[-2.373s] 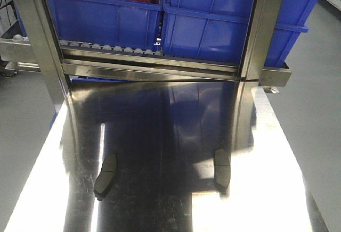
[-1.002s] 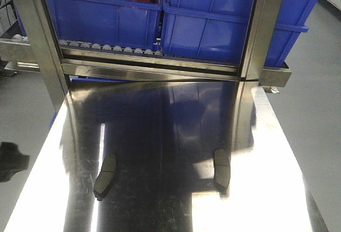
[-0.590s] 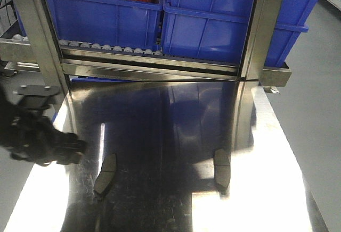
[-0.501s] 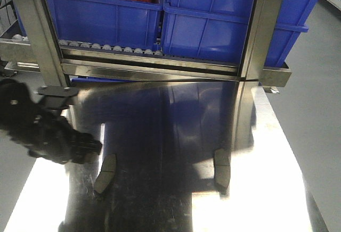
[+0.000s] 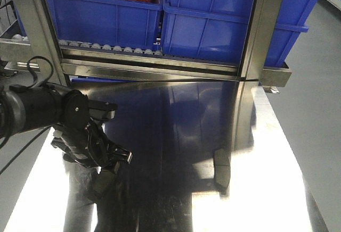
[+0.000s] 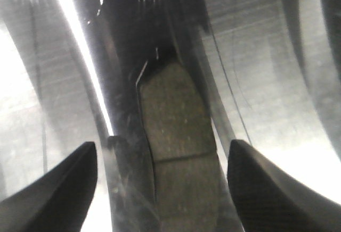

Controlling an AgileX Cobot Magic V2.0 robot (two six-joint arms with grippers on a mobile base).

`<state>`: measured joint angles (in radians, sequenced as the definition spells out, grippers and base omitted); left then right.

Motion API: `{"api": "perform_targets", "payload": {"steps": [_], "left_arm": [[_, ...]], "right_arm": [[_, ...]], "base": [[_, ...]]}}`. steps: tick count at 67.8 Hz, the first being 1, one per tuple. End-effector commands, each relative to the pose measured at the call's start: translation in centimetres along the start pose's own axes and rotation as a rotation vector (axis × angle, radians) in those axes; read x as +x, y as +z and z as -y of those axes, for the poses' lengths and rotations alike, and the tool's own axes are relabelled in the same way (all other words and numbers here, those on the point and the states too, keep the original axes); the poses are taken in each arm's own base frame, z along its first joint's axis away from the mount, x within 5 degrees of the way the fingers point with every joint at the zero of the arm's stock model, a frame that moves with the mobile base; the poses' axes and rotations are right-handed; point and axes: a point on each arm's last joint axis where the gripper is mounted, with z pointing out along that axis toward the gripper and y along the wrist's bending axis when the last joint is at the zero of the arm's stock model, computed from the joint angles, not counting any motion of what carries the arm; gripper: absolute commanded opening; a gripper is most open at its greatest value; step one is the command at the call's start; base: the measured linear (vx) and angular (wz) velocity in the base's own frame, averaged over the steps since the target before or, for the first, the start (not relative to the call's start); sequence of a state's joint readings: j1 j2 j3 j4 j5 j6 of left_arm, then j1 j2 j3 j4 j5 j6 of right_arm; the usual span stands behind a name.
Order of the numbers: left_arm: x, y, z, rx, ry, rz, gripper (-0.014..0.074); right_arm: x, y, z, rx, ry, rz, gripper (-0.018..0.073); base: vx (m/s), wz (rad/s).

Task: Move and align brake pads A on conveyor
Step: 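Lower the left gripper toward the brake pad nearest the left arm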

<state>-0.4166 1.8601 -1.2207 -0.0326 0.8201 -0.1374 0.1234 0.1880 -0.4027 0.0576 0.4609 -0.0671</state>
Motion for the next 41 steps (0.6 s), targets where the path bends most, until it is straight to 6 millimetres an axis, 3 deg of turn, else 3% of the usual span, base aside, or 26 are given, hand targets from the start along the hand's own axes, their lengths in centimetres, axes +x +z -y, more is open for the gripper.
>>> {"api": "perform_targets", "payload": {"steps": [1,28,35,41], "left_arm": [[-1.1,-1.9,0.7,0.018,0.000,0.076,0.0502],[-1.2,0.7,1.0,0.039,-0.035,-0.001,0.0484],[-1.2,0.8,1.0,0.038,-0.054,-0.005,0.0371],[-1.1,0.8,1.0,0.037,-0.055,-0.014,0.0181]], "right_arm": [[-1.4,-0.2,0.1,0.012,-0.017,0.087,0.0415],[-1.4,-0.2,0.1,0.012,-0.017,0.087,0.0415],[-1.4,-0.2,0.1,0.012,-0.017,0.087,0.0415],[-1.4,-0.2,0.1,0.012,-0.017,0.087,0.0415]], "base": [[0.00,0.00],[0.00,0.00],[0.00,0.00],[0.00,0.00]]}}
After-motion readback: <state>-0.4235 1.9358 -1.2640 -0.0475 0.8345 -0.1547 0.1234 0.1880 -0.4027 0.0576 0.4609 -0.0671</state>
